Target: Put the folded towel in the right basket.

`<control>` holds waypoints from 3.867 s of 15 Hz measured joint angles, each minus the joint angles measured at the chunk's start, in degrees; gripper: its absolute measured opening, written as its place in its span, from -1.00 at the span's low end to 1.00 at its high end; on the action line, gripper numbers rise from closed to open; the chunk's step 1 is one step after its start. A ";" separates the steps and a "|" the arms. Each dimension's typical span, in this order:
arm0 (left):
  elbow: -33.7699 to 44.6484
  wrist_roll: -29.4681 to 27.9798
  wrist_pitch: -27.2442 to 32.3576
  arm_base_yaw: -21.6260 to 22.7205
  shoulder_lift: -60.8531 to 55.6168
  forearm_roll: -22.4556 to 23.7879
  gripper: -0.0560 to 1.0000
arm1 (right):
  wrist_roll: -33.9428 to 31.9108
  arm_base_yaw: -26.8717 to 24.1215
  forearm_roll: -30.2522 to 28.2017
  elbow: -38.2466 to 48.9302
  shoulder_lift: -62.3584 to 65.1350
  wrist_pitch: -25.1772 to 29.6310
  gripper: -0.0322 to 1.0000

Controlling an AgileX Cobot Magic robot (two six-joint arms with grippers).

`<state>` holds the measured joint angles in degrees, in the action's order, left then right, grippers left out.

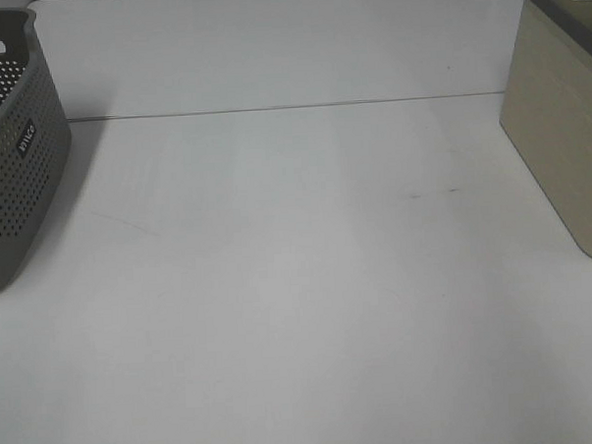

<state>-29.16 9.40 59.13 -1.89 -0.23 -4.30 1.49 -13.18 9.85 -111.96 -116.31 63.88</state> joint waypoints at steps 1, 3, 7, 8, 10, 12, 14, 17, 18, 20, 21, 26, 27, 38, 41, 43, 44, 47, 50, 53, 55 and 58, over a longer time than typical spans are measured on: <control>0.00 0.00 0.00 0.00 0.00 0.00 0.97 | 0.29 2.52 -0.06 0.00 1.38 -0.23 0.67; 0.00 0.00 0.00 0.00 0.00 0.00 0.97 | 0.40 11.40 -2.52 -0.17 4.76 -0.11 0.67; 0.00 0.00 0.00 0.00 0.00 0.00 0.97 | 0.11 20.00 -8.31 -0.17 5.73 4.47 0.68; 0.00 0.00 0.00 0.00 0.00 0.00 0.97 | -0.92 20.63 -9.22 -0.17 5.79 5.56 0.68; 0.00 0.00 0.00 0.00 0.00 0.00 0.97 | -3.38 20.68 -10.31 0.69 7.73 5.73 0.68; 0.00 0.00 0.00 0.00 0.00 0.00 0.97 | -3.67 20.63 -10.20 4.47 11.92 5.73 0.68; 0.00 0.00 0.00 0.00 0.00 0.00 0.97 | -4.07 20.63 -9.85 11.17 18.05 5.73 0.68; 0.00 0.00 0.00 0.00 0.00 0.00 0.97 | -4.18 20.63 -9.85 24.01 27.04 5.73 0.67; 0.00 0.00 0.00 0.00 0.00 0.00 0.97 | -4.18 20.63 -9.85 29.05 30.83 5.67 0.67; 0.00 0.00 0.00 0.00 0.00 0.00 0.97 | -4.18 20.63 -9.85 39.88 37.64 5.67 0.67; 0.00 0.00 0.00 0.00 0.00 0.00 0.97 | -4.18 20.63 -9.85 45.03 41.02 5.61 0.67; 0.00 0.00 0.00 0.00 0.00 0.00 0.97 | -4.70 20.63 -10.49 70.42 61.76 4.13 0.67; 0.00 0.00 0.00 0.00 0.00 0.00 0.97 | -4.70 20.63 -10.49 73.05 65.66 3.50 0.67; 0.00 0.00 0.00 0.00 0.00 0.00 0.97 | -1.49 20.63 -9.40 83.08 113.27 -3.15 0.60; 0.00 0.00 0.00 0.00 0.00 0.00 0.97 | -1.49 20.63 -9.40 83.08 116.54 -3.09 0.59; 0.00 0.00 0.00 0.00 0.00 0.00 0.97 | -1.49 20.63 -9.40 83.08 116.54 -3.09 0.59; 0.00 0.00 0.00 0.00 0.00 0.00 0.97 | -1.49 20.63 -9.40 83.08 116.54 -3.09 0.59; 0.00 0.00 0.00 0.00 0.00 0.00 0.97 | -1.49 18.56 -9.00 83.08 116.54 -3.09 0.59; 0.00 0.00 0.00 0.00 0.00 0.00 0.97 | -1.49 11.52 -8.65 83.08 116.54 -3.09 0.59; 0.00 0.00 0.00 0.00 0.00 0.00 0.97 | -1.49 11.92 -8.37 83.08 116.54 -3.09 0.59; 0.00 0.00 0.00 0.00 0.00 0.00 0.97 | -1.49 11.97 -8.37 83.08 116.54 -3.09 0.59; 0.00 0.00 0.00 0.00 0.00 0.00 0.97 | -1.49 11.97 -8.37 83.08 116.54 -3.09 0.59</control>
<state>-29.16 9.40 59.13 -1.89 -0.23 -4.30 0.00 -1.20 1.49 -28.88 0.23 60.79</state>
